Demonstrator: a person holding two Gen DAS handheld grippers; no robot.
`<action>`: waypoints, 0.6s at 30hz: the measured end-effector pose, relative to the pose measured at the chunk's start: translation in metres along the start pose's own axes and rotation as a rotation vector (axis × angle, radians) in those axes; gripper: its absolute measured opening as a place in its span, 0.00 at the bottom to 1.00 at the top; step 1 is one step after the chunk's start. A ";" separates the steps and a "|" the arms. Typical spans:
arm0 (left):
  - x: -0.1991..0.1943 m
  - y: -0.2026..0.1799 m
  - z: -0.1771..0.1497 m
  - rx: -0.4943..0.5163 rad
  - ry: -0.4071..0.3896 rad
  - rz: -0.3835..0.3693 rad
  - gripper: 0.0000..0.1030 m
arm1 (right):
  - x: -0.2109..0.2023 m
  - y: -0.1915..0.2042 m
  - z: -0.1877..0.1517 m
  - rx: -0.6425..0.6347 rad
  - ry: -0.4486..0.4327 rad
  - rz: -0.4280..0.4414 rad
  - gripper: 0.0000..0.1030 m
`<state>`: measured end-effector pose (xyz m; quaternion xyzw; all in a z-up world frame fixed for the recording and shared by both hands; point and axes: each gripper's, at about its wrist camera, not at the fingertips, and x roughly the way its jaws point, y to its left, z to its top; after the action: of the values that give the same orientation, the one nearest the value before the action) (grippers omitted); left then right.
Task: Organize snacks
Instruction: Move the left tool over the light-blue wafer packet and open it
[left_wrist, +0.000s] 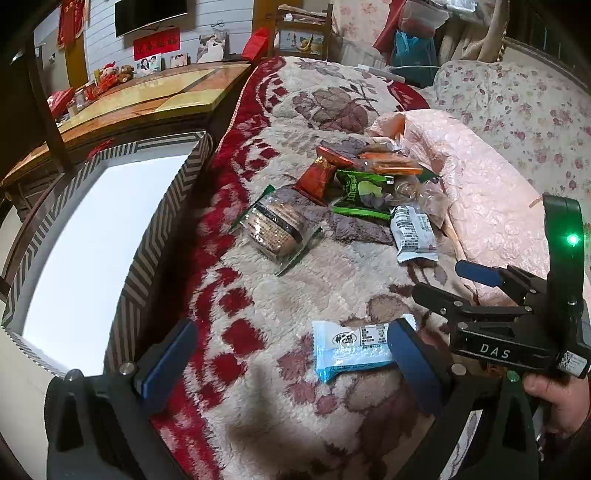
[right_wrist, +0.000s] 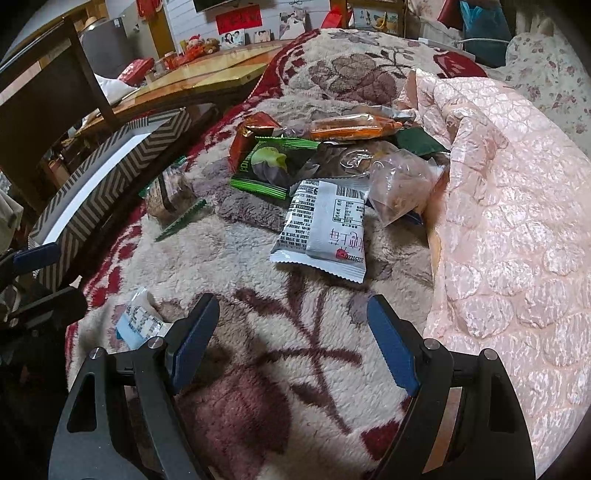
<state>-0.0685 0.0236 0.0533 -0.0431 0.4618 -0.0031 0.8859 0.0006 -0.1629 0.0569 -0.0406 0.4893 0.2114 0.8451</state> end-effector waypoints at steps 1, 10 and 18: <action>0.000 0.000 0.000 -0.002 0.000 -0.001 1.00 | 0.000 0.000 0.000 0.002 0.001 0.002 0.80; 0.000 0.001 0.000 -0.007 -0.003 -0.001 1.00 | 0.001 0.000 0.000 0.000 0.008 0.009 0.80; 0.000 0.001 0.001 -0.007 0.005 -0.001 1.00 | 0.003 0.002 -0.002 -0.012 0.017 0.015 0.80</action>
<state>-0.0676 0.0249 0.0533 -0.0465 0.4642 -0.0022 0.8845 -0.0004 -0.1607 0.0538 -0.0437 0.4956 0.2202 0.8390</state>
